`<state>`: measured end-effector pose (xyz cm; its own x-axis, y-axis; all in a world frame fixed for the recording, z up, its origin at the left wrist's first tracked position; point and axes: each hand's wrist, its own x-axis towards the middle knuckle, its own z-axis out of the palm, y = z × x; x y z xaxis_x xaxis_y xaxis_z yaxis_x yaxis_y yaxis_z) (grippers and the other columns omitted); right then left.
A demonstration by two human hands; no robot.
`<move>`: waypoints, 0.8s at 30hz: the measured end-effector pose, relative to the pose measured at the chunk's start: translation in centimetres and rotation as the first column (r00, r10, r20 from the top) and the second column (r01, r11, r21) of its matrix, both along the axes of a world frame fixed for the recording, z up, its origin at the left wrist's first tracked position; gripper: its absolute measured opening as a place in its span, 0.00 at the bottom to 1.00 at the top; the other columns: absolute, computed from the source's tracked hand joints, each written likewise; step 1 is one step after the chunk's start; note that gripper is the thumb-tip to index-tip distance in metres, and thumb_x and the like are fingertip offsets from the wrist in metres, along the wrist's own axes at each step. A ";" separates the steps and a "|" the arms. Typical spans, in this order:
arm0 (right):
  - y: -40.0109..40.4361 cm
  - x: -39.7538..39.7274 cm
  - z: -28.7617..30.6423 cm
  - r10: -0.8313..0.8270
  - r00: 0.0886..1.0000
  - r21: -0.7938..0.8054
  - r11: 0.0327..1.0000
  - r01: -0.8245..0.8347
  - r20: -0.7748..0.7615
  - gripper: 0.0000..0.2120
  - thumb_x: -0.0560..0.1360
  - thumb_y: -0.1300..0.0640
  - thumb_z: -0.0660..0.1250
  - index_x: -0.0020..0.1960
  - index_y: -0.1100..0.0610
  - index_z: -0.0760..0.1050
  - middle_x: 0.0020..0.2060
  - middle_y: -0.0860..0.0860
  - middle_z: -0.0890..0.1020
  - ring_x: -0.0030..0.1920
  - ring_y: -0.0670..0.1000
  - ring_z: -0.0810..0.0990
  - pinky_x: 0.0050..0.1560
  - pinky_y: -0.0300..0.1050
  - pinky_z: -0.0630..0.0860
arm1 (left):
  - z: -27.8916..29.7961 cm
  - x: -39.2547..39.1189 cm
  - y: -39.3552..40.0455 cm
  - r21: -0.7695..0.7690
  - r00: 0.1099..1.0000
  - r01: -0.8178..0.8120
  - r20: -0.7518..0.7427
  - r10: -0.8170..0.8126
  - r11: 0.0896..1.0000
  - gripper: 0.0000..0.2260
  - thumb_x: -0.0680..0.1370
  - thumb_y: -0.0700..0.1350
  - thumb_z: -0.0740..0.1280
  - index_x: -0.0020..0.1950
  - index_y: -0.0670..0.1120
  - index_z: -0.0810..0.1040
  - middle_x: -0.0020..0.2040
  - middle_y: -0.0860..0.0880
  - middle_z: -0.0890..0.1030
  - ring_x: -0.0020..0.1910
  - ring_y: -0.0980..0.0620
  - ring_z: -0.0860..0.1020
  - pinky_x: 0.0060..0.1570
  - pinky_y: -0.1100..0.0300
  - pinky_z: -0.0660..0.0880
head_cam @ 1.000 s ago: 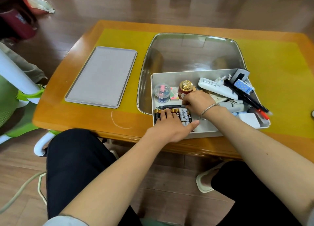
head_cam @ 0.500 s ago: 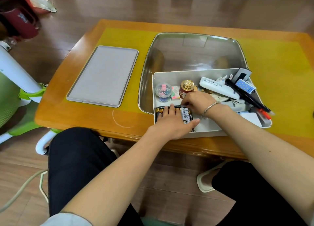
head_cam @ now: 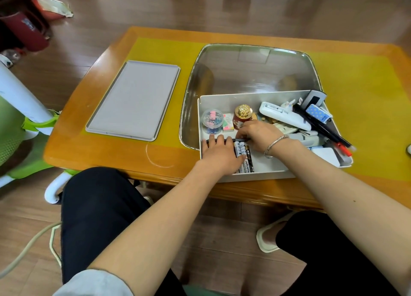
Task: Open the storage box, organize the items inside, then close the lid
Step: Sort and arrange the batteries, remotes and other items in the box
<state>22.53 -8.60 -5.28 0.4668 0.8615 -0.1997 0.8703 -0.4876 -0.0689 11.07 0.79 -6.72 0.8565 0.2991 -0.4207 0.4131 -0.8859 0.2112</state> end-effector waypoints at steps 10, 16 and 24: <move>-1.7 -0.7 1.4 -0.110 0.994 0.161 0.981 0.107 0.009 0.11 0.75 0.59 0.64 0.57 0.54 0.79 0.55 0.52 0.80 0.57 0.55 0.76 0.56 0.50 0.73 | -0.3 0.0 0.0 -0.006 0.999 -0.016 0.028 0.016 1.000 0.34 0.79 0.63 0.56 0.78 0.46 0.51 0.78 0.43 0.52 0.77 0.39 0.47 0.73 0.42 0.46; -5.0 -0.6 4.0 -0.430 0.899 0.453 0.820 0.351 0.081 0.07 0.73 0.57 0.67 0.49 0.56 0.81 0.47 0.56 0.82 0.52 0.60 0.76 0.51 0.53 0.72 | -0.3 0.0 0.1 -0.013 0.999 -0.011 0.042 0.012 1.000 0.33 0.79 0.62 0.56 0.78 0.46 0.52 0.78 0.42 0.52 0.77 0.39 0.47 0.73 0.42 0.47; -10.5 0.9 4.4 -0.727 0.672 0.510 0.634 0.582 0.137 0.10 0.72 0.50 0.69 0.52 0.52 0.79 0.49 0.55 0.80 0.53 0.60 0.73 0.48 0.50 0.65 | -0.2 -0.1 0.1 -0.014 0.998 -0.020 0.052 0.021 1.000 0.32 0.79 0.60 0.58 0.77 0.46 0.54 0.78 0.41 0.54 0.76 0.39 0.50 0.73 0.42 0.49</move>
